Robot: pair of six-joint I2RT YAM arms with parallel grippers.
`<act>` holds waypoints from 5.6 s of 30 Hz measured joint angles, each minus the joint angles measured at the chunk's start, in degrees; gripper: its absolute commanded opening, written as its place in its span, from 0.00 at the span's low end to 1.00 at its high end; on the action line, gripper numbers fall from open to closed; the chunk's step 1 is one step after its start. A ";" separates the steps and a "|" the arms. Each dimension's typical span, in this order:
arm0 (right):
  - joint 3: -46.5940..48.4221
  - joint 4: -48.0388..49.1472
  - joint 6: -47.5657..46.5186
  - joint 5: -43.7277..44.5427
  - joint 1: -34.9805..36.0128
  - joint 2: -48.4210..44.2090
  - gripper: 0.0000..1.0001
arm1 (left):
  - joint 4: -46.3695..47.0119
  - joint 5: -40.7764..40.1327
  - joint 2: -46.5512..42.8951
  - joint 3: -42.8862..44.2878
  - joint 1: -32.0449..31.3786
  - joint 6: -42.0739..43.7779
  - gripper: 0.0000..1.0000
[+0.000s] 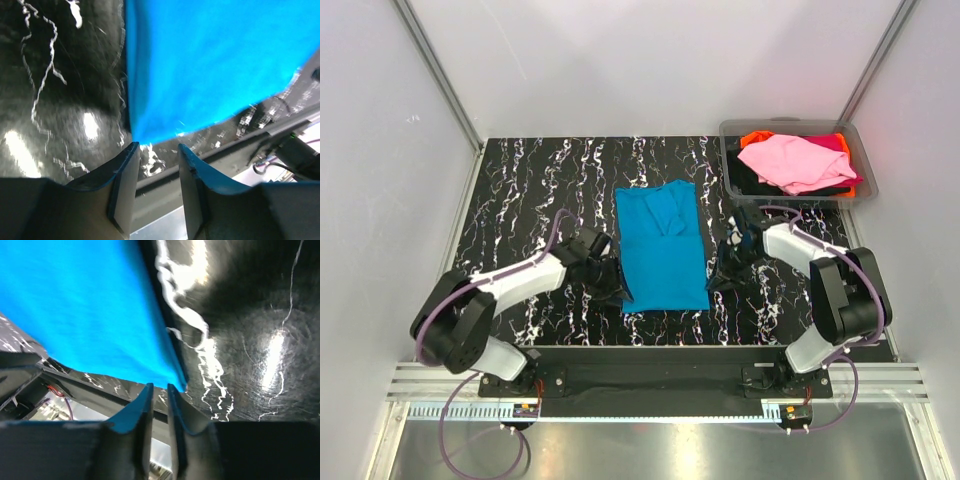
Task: Fold and stack the t-shirts
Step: Fold the tshirt
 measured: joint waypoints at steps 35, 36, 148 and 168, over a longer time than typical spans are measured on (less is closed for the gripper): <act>36.22 -4.24 -1.27 2.60 0.00 24.76 0.23 | 8.59 7.41 45.09 49.53 20.44 3.39 0.46; 36.22 -4.28 -1.40 2.67 0.00 24.90 0.24 | 8.83 7.85 45.59 50.25 20.55 3.32 0.47; -29.00 7.23 45.13 13.49 23.56 -43.85 0.00 | -3.02 -26.40 -33.42 -21.16 -27.15 -57.02 0.00; -11.58 -4.15 42.80 17.33 25.20 -38.77 0.00 | -18.38 -37.05 -29.59 2.95 -24.61 -44.89 0.00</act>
